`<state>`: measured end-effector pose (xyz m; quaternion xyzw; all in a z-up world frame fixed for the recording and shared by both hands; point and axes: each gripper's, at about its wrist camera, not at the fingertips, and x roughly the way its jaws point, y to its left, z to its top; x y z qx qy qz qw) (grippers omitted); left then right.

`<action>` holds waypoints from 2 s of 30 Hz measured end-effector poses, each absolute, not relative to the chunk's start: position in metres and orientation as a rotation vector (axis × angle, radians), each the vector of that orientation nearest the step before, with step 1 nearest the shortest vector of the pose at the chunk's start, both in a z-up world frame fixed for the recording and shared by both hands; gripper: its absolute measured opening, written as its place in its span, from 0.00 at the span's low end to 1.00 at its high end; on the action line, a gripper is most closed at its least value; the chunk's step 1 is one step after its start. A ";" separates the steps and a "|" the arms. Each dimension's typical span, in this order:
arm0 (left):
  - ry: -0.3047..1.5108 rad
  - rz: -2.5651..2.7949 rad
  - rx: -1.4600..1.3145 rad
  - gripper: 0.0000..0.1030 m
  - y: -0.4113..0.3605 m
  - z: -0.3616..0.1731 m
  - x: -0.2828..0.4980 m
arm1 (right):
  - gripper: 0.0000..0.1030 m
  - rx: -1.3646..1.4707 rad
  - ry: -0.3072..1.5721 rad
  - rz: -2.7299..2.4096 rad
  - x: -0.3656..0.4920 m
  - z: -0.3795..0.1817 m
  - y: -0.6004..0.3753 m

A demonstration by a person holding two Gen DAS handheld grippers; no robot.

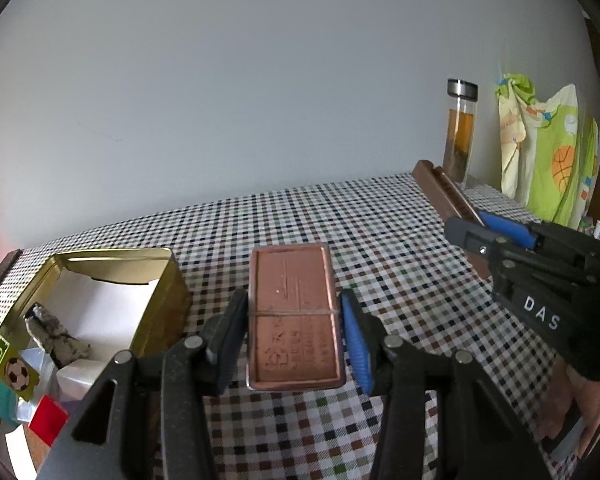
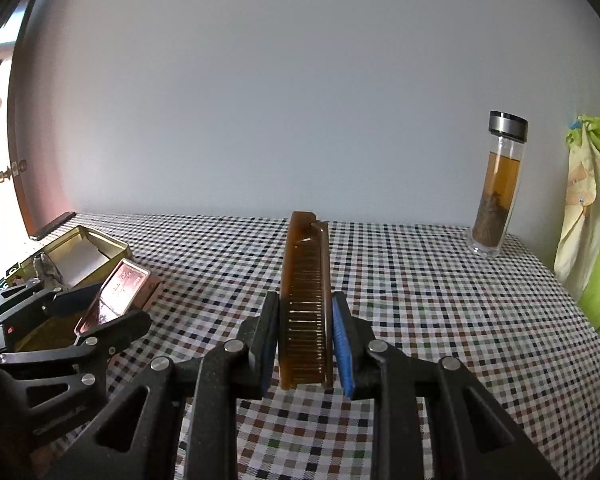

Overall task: Organize rigid objects
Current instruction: 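Lift the copper box with the left tool while the right tool lifts the comb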

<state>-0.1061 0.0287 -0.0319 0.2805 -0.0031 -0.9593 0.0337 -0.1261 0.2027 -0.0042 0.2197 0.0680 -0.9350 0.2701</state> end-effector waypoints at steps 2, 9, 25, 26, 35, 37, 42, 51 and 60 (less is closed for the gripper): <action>0.002 -2.954 0.847 0.44 0.031 -0.031 -0.105 | 0.27 0.595 0.167 -2.518 -0.127 -0.004 0.205; 0.044 -2.965 0.779 0.44 0.019 -0.027 -0.080 | 0.27 0.570 0.156 -2.522 -0.114 -0.002 0.204; 0.073 -2.988 0.711 0.44 0.011 -0.021 -0.054 | 0.27 0.522 0.194 -2.502 -0.091 -0.004 0.188; 0.070 -2.988 0.707 0.44 0.011 -0.021 -0.054 | 0.27 0.518 0.194 -2.500 -0.089 -0.003 0.188; 0.044 -2.992 0.638 0.44 0.010 -0.017 -0.038 | 0.27 0.478 0.218 -2.486 -0.070 0.001 0.185; 0.044 -2.993 0.624 0.44 0.009 -0.017 -0.035 | 0.27 0.474 0.218 -2.481 -0.069 0.001 0.184; 0.049 -2.995 0.596 0.44 0.006 -0.015 -0.028 | 0.27 0.466 0.214 -2.467 -0.064 0.001 0.181; 0.052 -3.004 0.532 0.44 0.002 -0.011 -0.015 | 0.27 0.448 0.203 -2.446 -0.053 0.000 0.178; 0.055 -3.001 0.526 0.44 0.000 -0.011 -0.010 | 0.27 0.425 0.175 -2.417 -0.038 0.001 0.176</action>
